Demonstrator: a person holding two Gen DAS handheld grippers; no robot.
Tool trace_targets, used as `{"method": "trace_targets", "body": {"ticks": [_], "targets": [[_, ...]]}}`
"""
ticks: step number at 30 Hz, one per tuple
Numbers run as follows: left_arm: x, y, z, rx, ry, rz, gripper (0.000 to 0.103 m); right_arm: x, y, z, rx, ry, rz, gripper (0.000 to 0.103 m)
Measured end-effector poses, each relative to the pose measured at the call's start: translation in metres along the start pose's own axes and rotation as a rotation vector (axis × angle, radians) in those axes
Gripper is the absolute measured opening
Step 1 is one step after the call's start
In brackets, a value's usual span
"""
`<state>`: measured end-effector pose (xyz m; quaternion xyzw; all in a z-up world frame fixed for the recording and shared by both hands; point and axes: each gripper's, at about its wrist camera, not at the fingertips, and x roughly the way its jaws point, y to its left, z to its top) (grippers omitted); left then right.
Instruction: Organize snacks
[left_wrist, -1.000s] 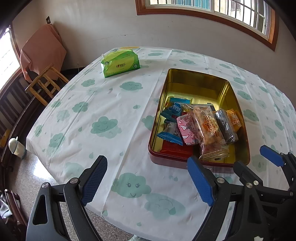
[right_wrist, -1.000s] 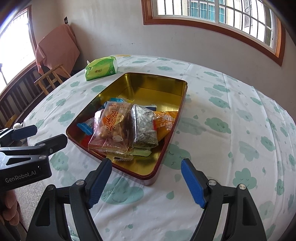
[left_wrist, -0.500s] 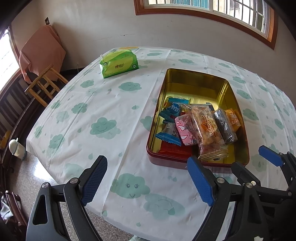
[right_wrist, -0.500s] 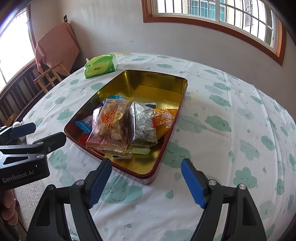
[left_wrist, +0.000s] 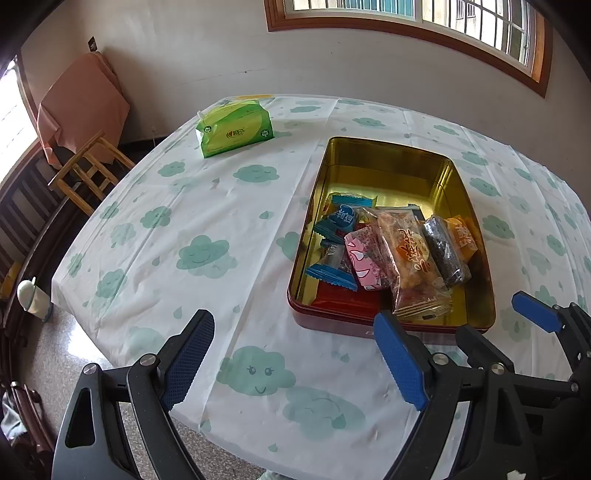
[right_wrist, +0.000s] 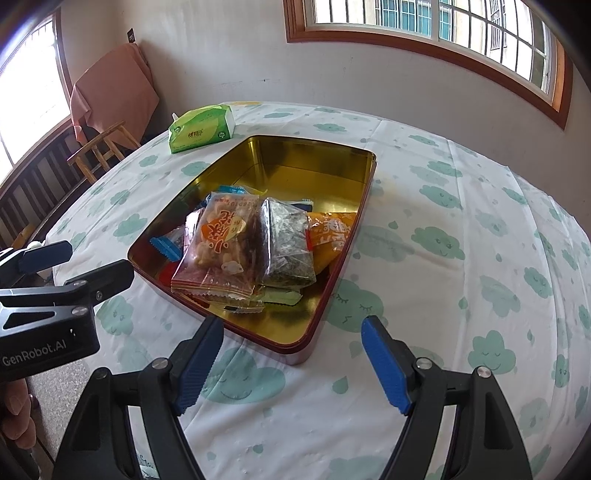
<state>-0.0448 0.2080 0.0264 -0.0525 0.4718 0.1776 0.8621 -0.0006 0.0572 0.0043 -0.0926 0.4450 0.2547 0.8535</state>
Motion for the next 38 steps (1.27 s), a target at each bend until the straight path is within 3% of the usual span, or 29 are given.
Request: {"method": "trace_targets", "body": {"ticks": [15,24,38], "targets": [[0.0009,0.0002,0.0004,-0.002,0.003,-0.001,0.086,0.0019,0.0006,-0.002,-0.004,0.005,-0.002,0.079],[0.002,0.0033,0.0002,-0.01,0.003,-0.02,0.102,0.0032,0.0001,-0.0035,-0.003,0.01,0.001,0.079],[0.0006,0.0022,-0.0011,-0.013,0.002,-0.026,0.102,0.0022,0.0004,-0.0031,0.001,0.005,0.005,0.079]]}}
